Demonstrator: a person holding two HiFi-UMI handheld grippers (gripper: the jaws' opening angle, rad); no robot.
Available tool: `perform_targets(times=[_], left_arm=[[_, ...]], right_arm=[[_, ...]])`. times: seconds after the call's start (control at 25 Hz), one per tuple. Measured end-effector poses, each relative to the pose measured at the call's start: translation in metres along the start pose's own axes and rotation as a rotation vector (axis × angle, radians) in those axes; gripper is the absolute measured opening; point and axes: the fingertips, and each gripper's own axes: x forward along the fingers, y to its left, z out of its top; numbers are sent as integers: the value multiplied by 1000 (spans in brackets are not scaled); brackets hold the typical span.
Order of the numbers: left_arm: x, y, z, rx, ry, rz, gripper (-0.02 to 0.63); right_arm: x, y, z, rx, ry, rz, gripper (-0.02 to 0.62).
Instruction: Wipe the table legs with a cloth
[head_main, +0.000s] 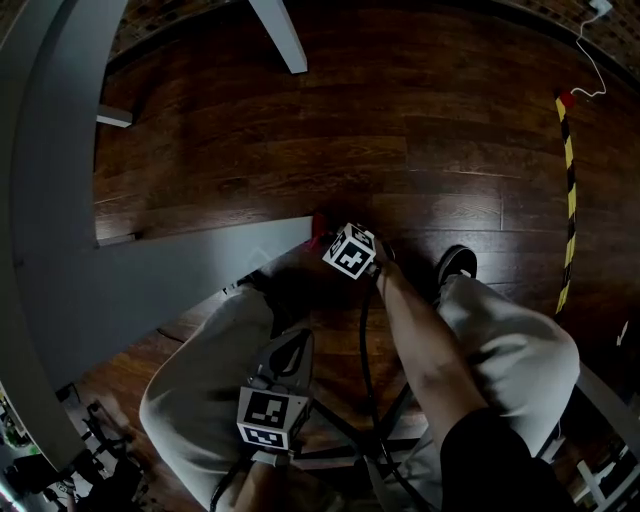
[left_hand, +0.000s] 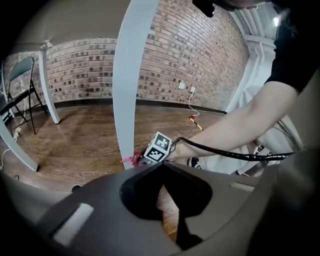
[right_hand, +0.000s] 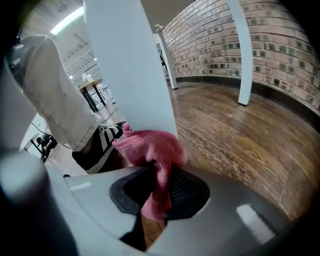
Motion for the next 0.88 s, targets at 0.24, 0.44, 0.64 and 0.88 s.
perform_targets(times=[0.24,0.44,0.64,0.88], left_arm=[[1,2,-4,-18,13,-4,0],[-1,8,-9,-27,25,9,0],[0,11,-12,-37,35,13,0],[2,7,-19,-37,47,23,0]], right_arm=[[12,0,-13,-1,56,1,49],[16,18,-20,70,90,70,49],[11,26,3,197,10,64,51],[-10,33,16,327,-60,77,51]])
